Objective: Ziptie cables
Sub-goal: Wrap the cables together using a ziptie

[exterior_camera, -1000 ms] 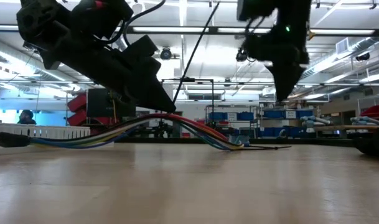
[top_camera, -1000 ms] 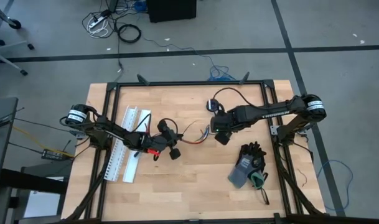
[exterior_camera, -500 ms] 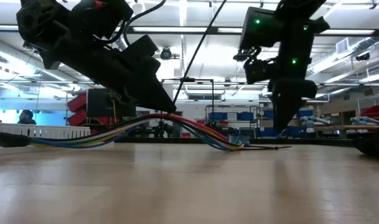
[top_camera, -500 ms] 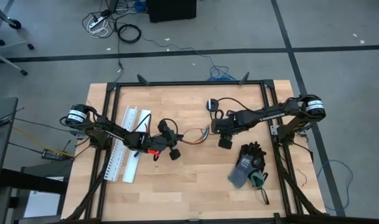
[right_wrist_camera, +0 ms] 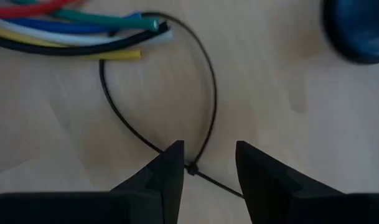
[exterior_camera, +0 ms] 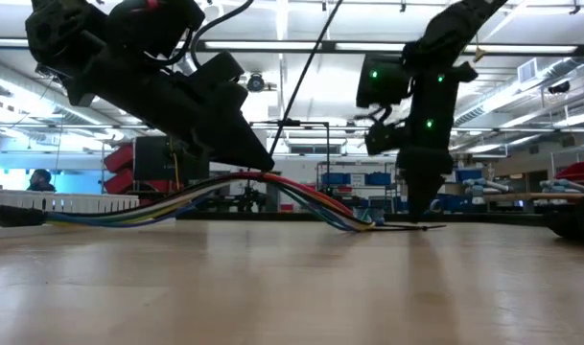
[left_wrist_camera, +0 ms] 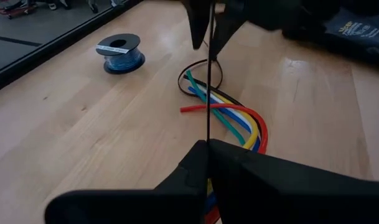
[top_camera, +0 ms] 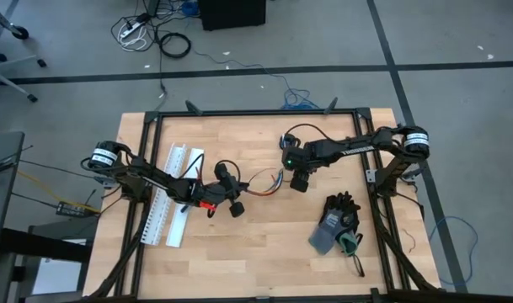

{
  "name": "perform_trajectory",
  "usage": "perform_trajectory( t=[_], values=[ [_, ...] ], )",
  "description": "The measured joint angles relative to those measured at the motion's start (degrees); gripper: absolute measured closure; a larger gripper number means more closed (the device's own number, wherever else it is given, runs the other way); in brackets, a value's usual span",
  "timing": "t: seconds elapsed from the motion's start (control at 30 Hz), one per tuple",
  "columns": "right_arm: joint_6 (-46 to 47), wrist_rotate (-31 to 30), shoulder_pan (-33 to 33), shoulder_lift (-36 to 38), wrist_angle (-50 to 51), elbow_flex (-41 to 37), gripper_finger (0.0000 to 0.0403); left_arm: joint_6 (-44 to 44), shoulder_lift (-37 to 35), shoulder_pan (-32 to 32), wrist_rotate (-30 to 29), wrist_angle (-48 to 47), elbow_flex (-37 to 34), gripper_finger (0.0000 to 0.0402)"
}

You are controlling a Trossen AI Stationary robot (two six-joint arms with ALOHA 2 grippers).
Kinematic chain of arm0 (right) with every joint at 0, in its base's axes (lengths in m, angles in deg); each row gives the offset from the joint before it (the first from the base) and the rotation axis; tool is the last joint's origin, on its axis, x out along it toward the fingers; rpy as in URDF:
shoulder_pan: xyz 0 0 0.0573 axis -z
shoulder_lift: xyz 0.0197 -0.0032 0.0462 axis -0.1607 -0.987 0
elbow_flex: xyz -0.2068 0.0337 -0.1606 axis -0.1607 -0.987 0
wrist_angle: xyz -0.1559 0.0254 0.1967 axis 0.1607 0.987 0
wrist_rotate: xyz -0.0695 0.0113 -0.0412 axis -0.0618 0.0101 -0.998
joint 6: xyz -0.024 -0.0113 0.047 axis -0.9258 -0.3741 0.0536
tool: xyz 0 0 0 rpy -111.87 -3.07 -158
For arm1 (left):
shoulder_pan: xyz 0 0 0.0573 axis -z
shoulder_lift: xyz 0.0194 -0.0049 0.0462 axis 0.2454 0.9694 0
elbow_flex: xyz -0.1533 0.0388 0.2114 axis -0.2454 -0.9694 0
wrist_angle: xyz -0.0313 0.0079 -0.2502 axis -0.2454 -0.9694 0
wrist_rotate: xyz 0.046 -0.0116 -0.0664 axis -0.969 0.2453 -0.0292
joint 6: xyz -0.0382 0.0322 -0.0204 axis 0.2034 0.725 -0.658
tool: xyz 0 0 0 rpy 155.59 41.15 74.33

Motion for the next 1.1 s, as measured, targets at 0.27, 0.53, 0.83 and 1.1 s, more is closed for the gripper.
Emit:
perform_trajectory(
  t=[0.27,0.53,0.83,1.1],
  values=[
    [1.08,0.73,0.37,-3.79,-0.71,0.28,0.0295,0.11,0.0,0.0,0.63,-0.09,0.02,0.0401],
    [0.57,4.45,0.37,-3.59,-0.68,0.33,0.0396,0.11,0.0,0.0,0.63,-0.04,0.02,0.0401],
    [0.17,-5.9,0.48,0.51,11.02,4.58,0.0402,0.11,0.0,-0.02,0.67,-0.16,0.02,0.0401],
    [3.62,-17.35,-1.41,13.69,17.28,5.01,0.0403,-1.89,-0.02,-0.02,5.54,0.0,0.04,0.0401]
  ],
)
